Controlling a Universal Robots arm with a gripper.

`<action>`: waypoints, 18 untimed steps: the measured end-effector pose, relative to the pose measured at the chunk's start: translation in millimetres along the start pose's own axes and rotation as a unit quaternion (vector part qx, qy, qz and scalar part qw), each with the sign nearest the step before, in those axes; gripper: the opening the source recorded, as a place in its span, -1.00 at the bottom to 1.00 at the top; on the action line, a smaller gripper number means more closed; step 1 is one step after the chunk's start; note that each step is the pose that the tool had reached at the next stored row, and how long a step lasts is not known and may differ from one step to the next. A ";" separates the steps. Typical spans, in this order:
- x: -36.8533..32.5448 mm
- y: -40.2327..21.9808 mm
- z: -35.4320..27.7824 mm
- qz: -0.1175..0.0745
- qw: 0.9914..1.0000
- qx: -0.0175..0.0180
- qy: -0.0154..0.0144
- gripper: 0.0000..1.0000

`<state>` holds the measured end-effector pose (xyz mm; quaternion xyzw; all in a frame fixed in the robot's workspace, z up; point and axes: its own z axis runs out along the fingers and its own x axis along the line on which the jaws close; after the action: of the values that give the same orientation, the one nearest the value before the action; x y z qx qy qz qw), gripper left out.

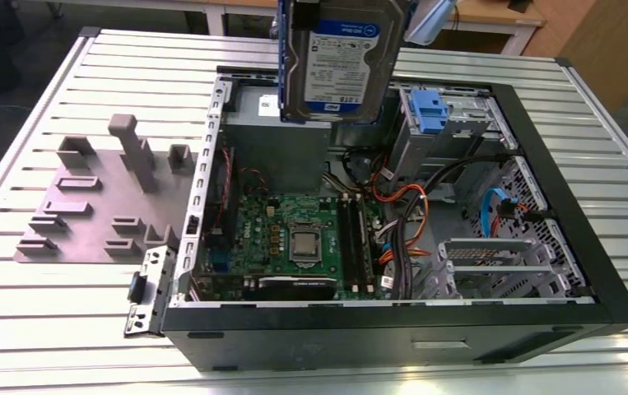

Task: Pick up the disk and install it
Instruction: 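Pick up the disk, then insert the disk into the insertion slot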

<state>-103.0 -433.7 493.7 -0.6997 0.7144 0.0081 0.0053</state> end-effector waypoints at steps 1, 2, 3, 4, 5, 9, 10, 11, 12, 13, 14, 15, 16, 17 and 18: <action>0.0 -1.5 0.0 0.000 1.000 0.000 0.000 -0.27; 0.0 -2.8 0.0 0.000 1.000 0.000 0.000 -0.27; 0.0 -3.9 0.0 0.000 1.000 0.000 0.000 -0.27; 0.0 -4.3 0.0 0.000 1.000 0.000 0.000 -0.27; 0.0 -4.4 0.0 0.000 1.000 0.000 0.000 -0.27; 0.2 -5.4 0.0 0.000 1.000 0.000 0.000 -0.27; 0.5 -5.4 0.0 0.000 1.000 0.000 0.000 -0.27; 0.7 -5.4 0.0 0.000 1.000 0.000 0.000 -0.27; 1.0 -5.4 0.0 0.000 1.000 0.000 0.000 -0.27; 1.3 -5.4 -0.1 0.000 1.000 0.000 0.000 -0.27; 1.8 -5.4 -0.1 0.000 1.000 0.000 0.000 -0.27; 2.3 -5.4 -0.1 0.000 1.000 0.000 0.000 -0.27; 2.7 -5.4 -0.1 0.000 1.000 0.000 0.000 -0.27; 3.0 -5.4 -0.1 0.000 1.000 0.000 0.000 -0.27; 3.1 -5.4 0.0 0.000 1.000 0.000 0.000 -0.27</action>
<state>-97.7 -436.9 493.7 -0.6997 0.7144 0.0080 0.0052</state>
